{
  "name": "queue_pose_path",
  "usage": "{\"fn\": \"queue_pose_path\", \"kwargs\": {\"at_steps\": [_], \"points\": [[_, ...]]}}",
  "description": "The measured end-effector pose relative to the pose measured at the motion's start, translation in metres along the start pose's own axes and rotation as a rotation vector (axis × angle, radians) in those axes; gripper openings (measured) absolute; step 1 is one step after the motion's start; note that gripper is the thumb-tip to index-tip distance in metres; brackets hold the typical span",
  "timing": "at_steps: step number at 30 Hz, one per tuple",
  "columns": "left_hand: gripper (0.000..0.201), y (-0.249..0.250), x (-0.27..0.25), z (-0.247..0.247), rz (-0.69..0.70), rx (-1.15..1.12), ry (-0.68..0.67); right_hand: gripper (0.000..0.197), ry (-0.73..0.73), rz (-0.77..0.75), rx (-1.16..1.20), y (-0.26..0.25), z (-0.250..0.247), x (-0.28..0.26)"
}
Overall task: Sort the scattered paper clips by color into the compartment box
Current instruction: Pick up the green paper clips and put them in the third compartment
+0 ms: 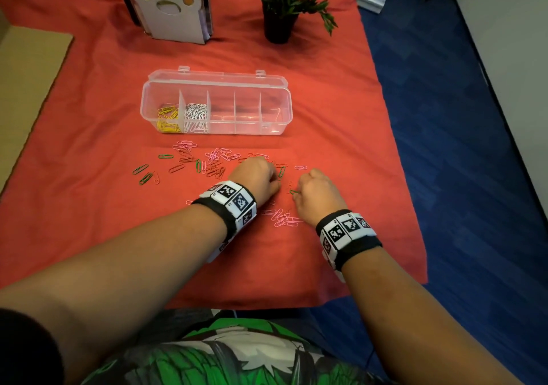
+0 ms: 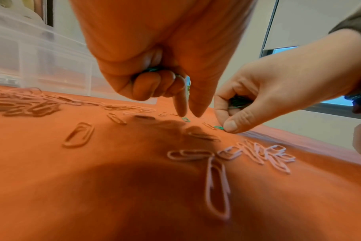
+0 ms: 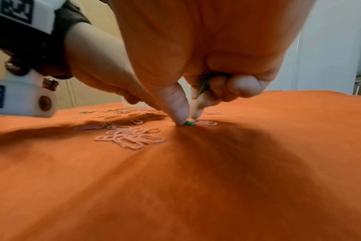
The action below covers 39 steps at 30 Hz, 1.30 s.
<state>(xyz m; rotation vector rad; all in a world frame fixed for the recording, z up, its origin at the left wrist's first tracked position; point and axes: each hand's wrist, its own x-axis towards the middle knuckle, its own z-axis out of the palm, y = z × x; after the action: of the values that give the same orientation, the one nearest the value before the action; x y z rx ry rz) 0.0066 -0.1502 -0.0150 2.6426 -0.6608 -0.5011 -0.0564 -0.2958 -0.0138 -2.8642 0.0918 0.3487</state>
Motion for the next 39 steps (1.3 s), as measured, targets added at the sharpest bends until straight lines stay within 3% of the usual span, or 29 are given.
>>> {"fn": "queue_pose_path", "kwargs": {"at_steps": [8,12,15,18,20,22,24,26,32,39], "points": [[0.021,0.011,0.024,0.001,0.017,0.091,-0.008,0.022,-0.01,-0.058,-0.088,-0.005,0.002,0.006],[0.018,0.008,0.023,-0.002,-0.012,-0.006,-0.024,0.023,-0.066,0.012,-0.018,-0.004,-0.003,0.014],[0.017,0.004,0.015,-0.013,-0.185,-0.346,-0.013,0.013,-0.138,0.171,0.453,-0.007,-0.014,0.017],[0.021,-0.007,-0.003,-0.034,-0.435,-1.194,-0.155,0.022,-0.229,0.421,1.314,-0.014,-0.026,0.012],[0.007,-0.019,-0.02,-0.051,-0.435,-1.63,-0.258,0.013,-0.365,0.438,1.73,-0.019,-0.033,0.007],[0.009,-0.034,-0.036,-0.062,-0.367,-1.788,-0.316,0.007,-0.444,0.384,1.914,-0.027,-0.037,0.007],[0.018,-0.048,-0.047,-0.068,-0.375,-1.823,-0.291,0.011,-0.459,0.398,1.976,-0.037,-0.036,0.01],[0.024,-0.06,-0.052,-0.07,-0.472,-1.809,-0.224,0.014,-0.467,0.433,2.009,-0.049,-0.034,0.013],[0.027,-0.081,-0.056,-0.081,-0.619,-1.742,-0.096,0.024,-0.438,0.458,2.018,-0.076,-0.032,0.028],[0.02,-0.079,-0.031,-0.128,-0.559,-1.705,-0.07,0.028,-0.329,0.55,1.734,-0.086,-0.038,0.03]]}}
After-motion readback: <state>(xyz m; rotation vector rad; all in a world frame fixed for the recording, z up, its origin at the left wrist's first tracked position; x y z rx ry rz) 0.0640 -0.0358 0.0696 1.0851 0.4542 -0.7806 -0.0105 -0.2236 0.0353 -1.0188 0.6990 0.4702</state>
